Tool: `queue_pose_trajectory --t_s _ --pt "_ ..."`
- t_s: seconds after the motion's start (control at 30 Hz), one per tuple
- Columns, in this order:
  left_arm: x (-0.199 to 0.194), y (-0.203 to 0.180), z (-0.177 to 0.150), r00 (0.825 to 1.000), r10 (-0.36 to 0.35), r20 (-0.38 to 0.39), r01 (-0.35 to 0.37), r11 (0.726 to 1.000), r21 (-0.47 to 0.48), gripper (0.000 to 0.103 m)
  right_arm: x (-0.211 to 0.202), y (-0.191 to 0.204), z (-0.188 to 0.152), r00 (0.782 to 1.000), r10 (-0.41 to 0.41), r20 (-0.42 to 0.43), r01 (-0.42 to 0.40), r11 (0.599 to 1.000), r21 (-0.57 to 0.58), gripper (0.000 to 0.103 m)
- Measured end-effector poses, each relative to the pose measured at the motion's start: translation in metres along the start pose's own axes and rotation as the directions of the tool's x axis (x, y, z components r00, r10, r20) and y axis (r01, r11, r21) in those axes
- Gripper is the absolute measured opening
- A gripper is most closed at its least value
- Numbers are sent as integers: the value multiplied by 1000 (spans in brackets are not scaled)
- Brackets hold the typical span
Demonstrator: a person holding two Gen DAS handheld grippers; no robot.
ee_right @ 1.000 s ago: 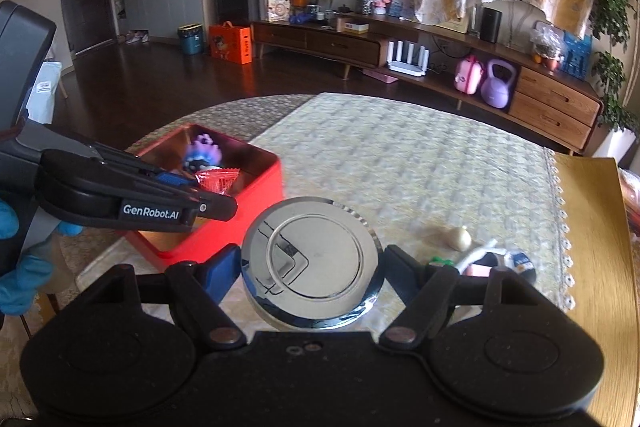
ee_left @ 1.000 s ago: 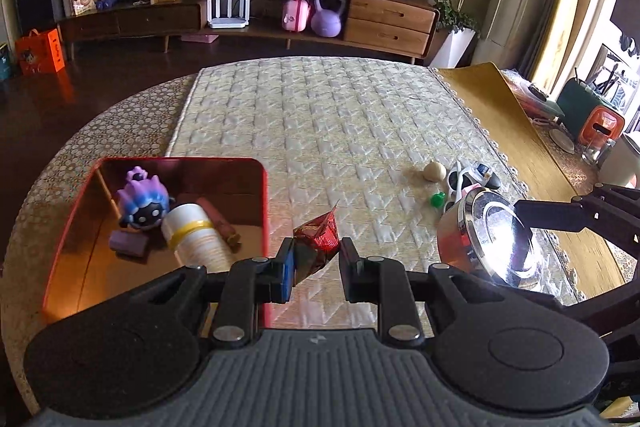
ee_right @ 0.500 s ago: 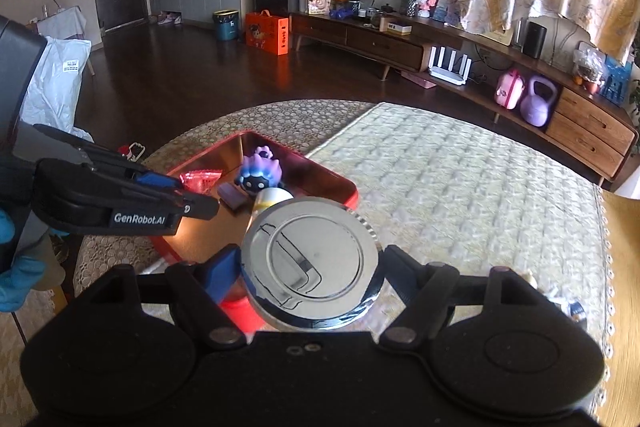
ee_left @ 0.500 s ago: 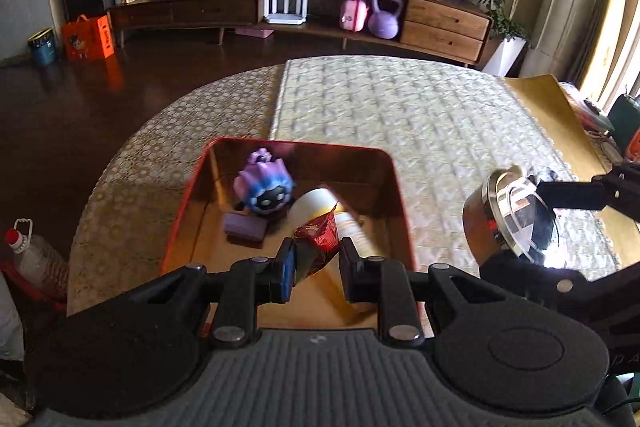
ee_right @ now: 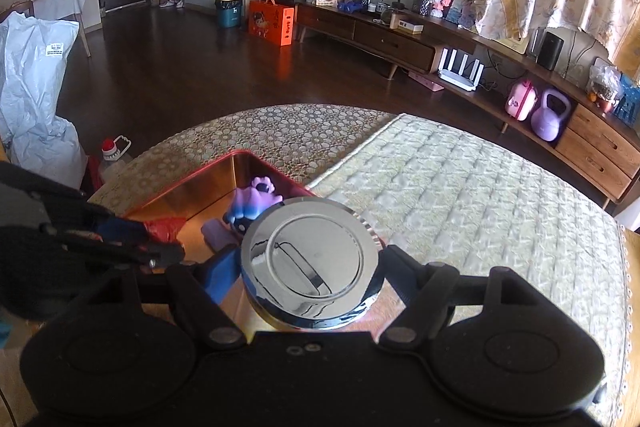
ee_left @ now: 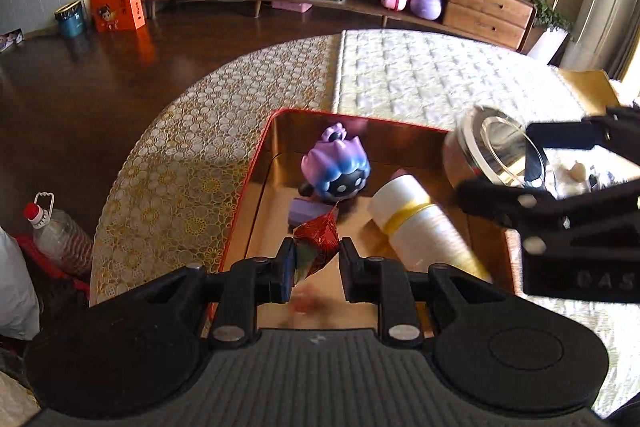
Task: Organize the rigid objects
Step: 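Carry the snack packet with the left tool while the right tool carries the tin to the box, then open the left tool to drop the packet while the right tool releases the tin into the box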
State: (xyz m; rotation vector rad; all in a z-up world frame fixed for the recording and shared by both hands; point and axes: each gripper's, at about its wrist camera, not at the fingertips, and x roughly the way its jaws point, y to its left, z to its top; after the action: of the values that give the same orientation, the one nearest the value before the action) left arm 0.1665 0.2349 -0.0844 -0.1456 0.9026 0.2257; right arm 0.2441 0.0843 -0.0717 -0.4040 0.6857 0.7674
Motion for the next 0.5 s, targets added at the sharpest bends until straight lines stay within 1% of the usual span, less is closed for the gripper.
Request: queue_pose_trajectory --t_s 0.27,0.5 --pt "20 4 3 999 16 -31 -16 1000 3 23 34 2 6 999 12 -51 -11 1000 25 77" --pt "31 6 3 999 28 -46 -28 1000 11 22 50 -3 0 997 20 -81 -15 998 60 77"
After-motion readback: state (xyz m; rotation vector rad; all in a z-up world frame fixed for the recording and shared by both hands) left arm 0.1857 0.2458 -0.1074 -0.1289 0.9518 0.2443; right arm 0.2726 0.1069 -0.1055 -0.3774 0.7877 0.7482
